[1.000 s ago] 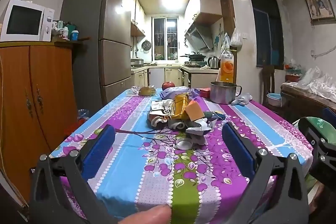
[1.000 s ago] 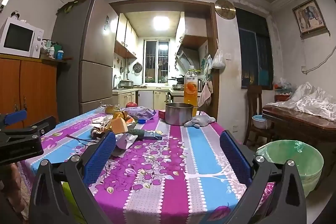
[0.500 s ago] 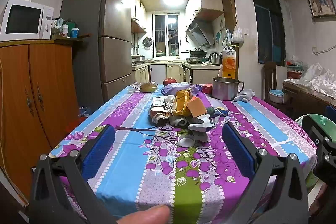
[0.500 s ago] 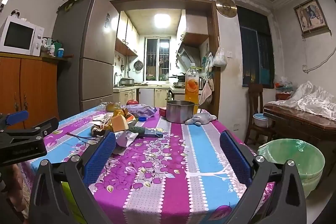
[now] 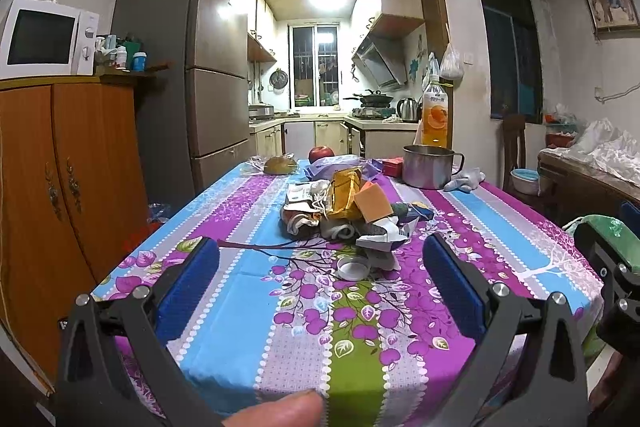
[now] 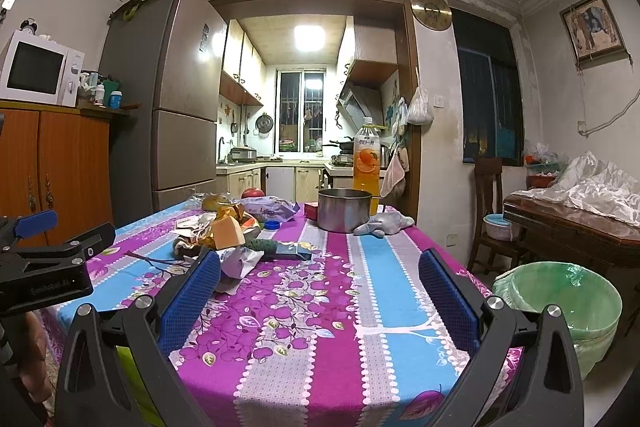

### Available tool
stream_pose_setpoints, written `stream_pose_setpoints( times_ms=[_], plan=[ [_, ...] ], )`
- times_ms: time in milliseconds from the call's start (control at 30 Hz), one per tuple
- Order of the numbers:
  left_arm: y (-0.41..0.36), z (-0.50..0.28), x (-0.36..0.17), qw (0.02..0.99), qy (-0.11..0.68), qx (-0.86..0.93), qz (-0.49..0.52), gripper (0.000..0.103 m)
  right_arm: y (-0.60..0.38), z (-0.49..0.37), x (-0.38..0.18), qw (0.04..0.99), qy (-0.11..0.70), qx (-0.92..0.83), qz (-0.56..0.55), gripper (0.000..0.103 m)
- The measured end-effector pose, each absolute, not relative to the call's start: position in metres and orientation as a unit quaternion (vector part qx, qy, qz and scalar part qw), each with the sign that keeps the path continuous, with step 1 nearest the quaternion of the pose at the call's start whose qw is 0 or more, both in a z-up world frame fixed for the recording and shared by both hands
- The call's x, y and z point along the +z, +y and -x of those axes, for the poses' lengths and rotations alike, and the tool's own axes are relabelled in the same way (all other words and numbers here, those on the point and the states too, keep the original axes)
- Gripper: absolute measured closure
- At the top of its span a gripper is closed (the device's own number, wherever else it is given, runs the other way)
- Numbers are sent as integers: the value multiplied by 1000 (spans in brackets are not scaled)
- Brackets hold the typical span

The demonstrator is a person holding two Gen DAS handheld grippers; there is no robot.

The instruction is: Collect trash

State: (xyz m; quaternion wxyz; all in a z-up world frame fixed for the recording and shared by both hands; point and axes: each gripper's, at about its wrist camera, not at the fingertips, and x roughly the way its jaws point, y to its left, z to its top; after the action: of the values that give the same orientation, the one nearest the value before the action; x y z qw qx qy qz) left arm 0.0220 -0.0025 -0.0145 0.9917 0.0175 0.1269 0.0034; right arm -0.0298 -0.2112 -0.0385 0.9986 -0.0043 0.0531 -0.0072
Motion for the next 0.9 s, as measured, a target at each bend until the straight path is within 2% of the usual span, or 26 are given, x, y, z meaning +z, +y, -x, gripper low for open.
stream_pose_setpoints(
  times_ms=[900],
  plan=[
    [-7,-27,-14,991,131,-1,-22,5,-212,23,-44,998,59,-6,2,4]
  ],
)
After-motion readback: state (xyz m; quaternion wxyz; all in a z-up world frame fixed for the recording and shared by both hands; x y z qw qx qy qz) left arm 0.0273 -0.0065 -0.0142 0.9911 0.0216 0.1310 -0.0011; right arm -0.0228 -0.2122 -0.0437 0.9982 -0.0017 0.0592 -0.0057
